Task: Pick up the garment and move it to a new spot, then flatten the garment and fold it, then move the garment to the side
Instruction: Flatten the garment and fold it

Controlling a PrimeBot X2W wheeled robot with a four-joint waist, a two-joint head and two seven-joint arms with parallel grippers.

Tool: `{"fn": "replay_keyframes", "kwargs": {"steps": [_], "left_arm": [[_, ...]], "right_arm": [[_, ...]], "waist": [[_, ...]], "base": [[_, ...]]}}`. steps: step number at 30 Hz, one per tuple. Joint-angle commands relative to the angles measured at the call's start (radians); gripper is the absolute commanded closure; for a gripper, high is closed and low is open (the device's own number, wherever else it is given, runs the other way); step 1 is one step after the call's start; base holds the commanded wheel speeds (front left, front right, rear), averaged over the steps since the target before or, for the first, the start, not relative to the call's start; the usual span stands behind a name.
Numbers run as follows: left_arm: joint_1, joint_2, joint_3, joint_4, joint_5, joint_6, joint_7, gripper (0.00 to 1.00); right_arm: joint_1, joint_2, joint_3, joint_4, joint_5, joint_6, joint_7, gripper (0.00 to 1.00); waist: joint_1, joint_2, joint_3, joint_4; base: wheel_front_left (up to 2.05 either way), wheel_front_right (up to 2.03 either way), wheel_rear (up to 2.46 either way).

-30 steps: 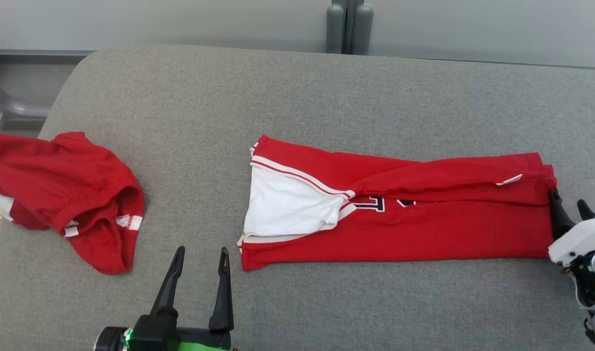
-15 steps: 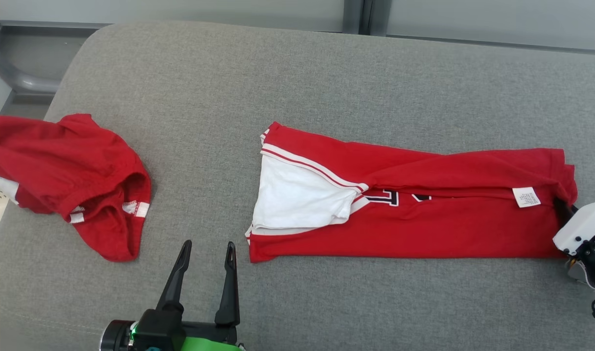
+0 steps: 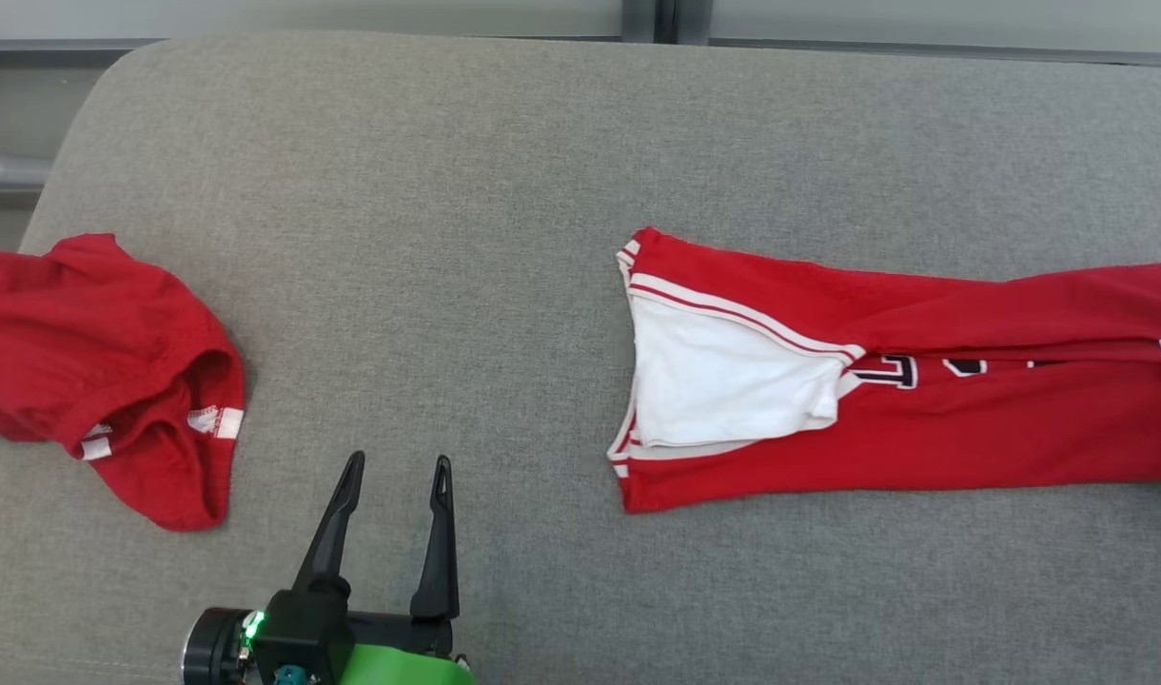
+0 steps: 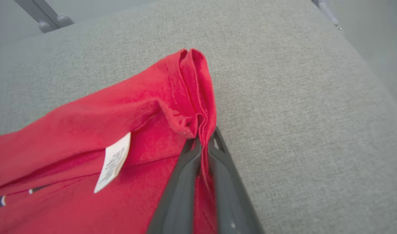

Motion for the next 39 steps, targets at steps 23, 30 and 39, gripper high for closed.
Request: {"fn": "replay_keyframes", "kwargs": {"steps": [23, 30, 39], "left_arm": [[-0.03, 0.0, -0.021, 0.015, -0.011, 0.004, -0.003, 0.0], [-0.031, 0.0, -0.033, 0.019, -0.023, 0.009, -0.003, 0.0], [-0.038, 0.0, -0.048, 0.018, -0.057, 0.016, -0.003, 0.0]], "right_arm": [[0.157, 0.231, -0.216, -0.871, -0.311, -0.002, 0.431, 1.0], [0.178, 0.381, -0.143, -0.986, -0.357, -0.002, 0.498, 1.0], [0.207, 0.488, -0.044, -0.958, -0.39, -0.002, 0.493, 1.0]], "waist": [[0.0, -0.0001, -0.021, 0.007], [0.0, -0.0001, -0.023, 0.061], [0.0, -0.0001, -0.013, 0.108]], "base": [[0.0, 0.0, 0.0], [0.0, 0.0, 0.0], [0.0, 0.0, 0.0]]}}
